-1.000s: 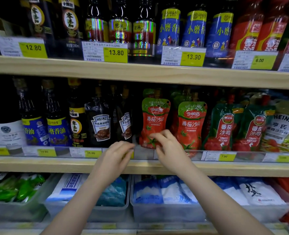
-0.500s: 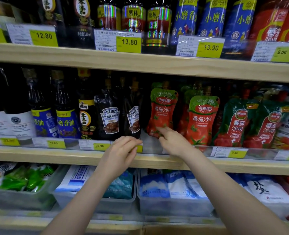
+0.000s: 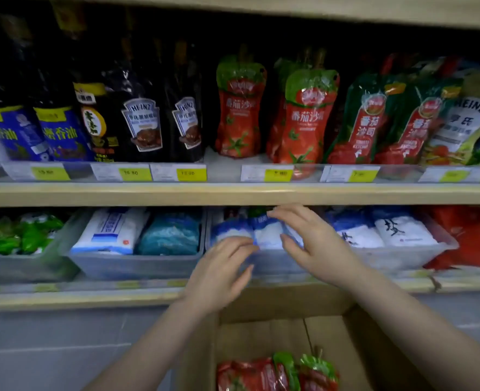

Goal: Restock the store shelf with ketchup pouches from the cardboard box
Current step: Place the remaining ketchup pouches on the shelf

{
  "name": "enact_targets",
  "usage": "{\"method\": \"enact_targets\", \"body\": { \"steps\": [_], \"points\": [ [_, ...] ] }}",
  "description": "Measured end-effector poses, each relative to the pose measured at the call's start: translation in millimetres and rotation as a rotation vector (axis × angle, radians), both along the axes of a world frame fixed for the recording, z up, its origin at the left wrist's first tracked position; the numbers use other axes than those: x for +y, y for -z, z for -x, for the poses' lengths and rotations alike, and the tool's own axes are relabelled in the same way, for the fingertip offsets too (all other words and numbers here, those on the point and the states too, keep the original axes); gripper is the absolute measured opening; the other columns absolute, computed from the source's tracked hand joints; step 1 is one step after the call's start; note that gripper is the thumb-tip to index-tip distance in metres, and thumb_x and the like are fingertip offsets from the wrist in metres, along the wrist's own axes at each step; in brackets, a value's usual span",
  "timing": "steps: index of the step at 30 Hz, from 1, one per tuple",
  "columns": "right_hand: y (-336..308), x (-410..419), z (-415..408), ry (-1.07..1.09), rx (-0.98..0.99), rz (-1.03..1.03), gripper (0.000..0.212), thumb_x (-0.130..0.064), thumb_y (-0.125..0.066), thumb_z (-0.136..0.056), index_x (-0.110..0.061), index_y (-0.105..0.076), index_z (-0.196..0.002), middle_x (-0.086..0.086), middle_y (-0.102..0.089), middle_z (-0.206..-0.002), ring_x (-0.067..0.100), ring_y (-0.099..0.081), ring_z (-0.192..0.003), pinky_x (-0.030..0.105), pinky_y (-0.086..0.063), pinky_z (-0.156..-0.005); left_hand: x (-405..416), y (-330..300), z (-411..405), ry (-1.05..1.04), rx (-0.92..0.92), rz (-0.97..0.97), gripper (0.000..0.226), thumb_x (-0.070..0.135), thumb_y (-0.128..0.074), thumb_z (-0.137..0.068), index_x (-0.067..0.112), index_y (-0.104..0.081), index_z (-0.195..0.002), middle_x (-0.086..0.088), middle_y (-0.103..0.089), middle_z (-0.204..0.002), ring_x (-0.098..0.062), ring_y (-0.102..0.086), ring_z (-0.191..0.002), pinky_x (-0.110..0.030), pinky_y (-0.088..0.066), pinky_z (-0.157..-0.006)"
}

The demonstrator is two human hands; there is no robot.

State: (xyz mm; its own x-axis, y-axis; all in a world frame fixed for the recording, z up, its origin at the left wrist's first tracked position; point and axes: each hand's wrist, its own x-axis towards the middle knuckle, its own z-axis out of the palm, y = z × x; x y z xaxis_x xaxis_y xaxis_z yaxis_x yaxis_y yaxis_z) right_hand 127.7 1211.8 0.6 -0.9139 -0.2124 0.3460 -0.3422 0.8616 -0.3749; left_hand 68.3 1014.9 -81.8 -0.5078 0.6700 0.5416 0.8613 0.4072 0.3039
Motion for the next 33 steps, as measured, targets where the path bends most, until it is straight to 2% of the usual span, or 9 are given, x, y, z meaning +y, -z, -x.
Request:
{"method": "enact_targets", "body": {
  "steps": [4,8,10,13,17,21,27,30,33],
  "points": [
    [77.8,28.4,-54.5,0.110,-0.266,0.005,0.047,-0.030,-0.039,-0.085,-0.014,-0.049,-0.128,0.005,-0.052,-0.125,0.018,-0.050,-0.116,0.017,-0.031,-0.097,34.8,65.4,-43.7,0.093,-0.216,0.109,0.030,0.030,-0.050,-0.088,0.021,-0.055,-0.117,0.004,-0.059,-0.115,-0.015,-0.057,-0.106,-0.025,-0.045,-0.090],
    [150.7,50.8,-101.6,0.217,-0.521,0.011,0.048,-0.025,-0.045,-0.087,-0.017,-0.043,-0.134,0.004,-0.047,-0.132,0.018,-0.044,-0.125,0.017,-0.028,-0.102,63.5,117.0,-71.8,0.165,-0.360,0.219,0.035,0.034,-0.048,-0.084,0.024,-0.054,-0.116,0.003,-0.061,-0.111,-0.016,-0.059,-0.101,-0.028,-0.051,-0.085],
    [188.8,59.5,-119.1,0.274,-0.625,0.034,0.045,-0.027,-0.046,-0.088,-0.021,-0.043,-0.133,0.000,-0.047,-0.131,0.019,-0.049,-0.121,0.026,-0.037,-0.102,75.5,133.5,-83.7,0.195,-0.406,0.326,0.041,0.037,-0.043,-0.086,0.023,-0.050,-0.125,0.000,-0.058,-0.121,-0.018,-0.056,-0.112,-0.031,-0.051,-0.088],
    [229.6,67.3,-138.9,0.376,-0.791,0.075,0.045,-0.032,-0.045,-0.092,-0.026,-0.039,-0.136,0.000,-0.043,-0.138,0.019,-0.048,-0.123,0.032,-0.039,-0.104,88.4,156.8,-93.3,0.224,-0.477,0.550,0.051,0.035,-0.043,-0.093,0.021,-0.032,-0.142,-0.001,-0.039,-0.140,-0.018,-0.035,-0.130,-0.029,-0.033,-0.102],
    [253.9,74.8,-146.3,0.485,-0.867,0.176,0.051,-0.034,-0.048,-0.092,-0.024,-0.033,-0.140,0.004,-0.041,-0.138,0.022,-0.042,-0.128,0.031,-0.034,-0.107,96.7,183.6,-94.3,0.260,-0.530,0.738,0.053,0.033,-0.046,-0.093,0.019,-0.030,-0.142,-0.003,-0.038,-0.139,-0.019,-0.033,-0.130,-0.033,-0.034,-0.104],
    [272.9,80.5,-134.8,0.539,-0.929,0.167,0.049,-0.027,-0.048,-0.094,-0.022,-0.034,-0.140,0.009,-0.039,-0.141,0.025,-0.039,-0.131,0.029,-0.031,-0.108,98.7,196.3,-93.3,0.252,-0.535,0.773,0.053,0.034,-0.047,-0.093,0.018,-0.032,-0.141,-0.003,-0.041,-0.136,-0.018,-0.033,-0.129,-0.032,-0.035,-0.104],
    [274.5,82.1,-123.7,0.657,-0.902,0.348,0.014,-0.017,-0.051,-0.093,-0.014,-0.063,-0.100,0.008,-0.059,-0.110,0.018,-0.058,-0.095,0.026,-0.047,-0.079,101.1,198.9,-90.5,0.218,-0.606,0.711,0.051,0.037,-0.049,-0.092,0.023,-0.035,-0.139,0.002,-0.043,-0.134,-0.013,-0.034,-0.127,-0.029,-0.036,-0.103],
    [265.9,84.7,-127.8,0.679,-0.841,0.500,0.023,-0.016,-0.049,-0.093,-0.025,-0.051,-0.072,0.001,-0.057,-0.091,0.016,-0.058,-0.083,0.031,-0.051,-0.069,99.9,192.4,-86.3,0.167,-0.677,0.620,0.057,0.040,-0.050,-0.091,0.024,-0.030,-0.143,0.003,-0.038,-0.143,-0.013,-0.032,-0.132,-0.028,-0.033,-0.107],
    [244.1,87.2,-131.2,0.659,-0.770,0.684,0.023,-0.016,-0.047,-0.094,-0.020,-0.047,-0.072,-0.001,-0.056,-0.080,0.012,-0.058,-0.071,0.020,-0.047,-0.054,100.2,181.6,-80.3,0.113,-0.770,0.508,0.066,0.046,-0.054,-0.088,0.025,-0.028,-0.144,0.003,-0.034,-0.147,-0.013,-0.031,-0.135,-0.028,-0.029,-0.108]
  ]
}}
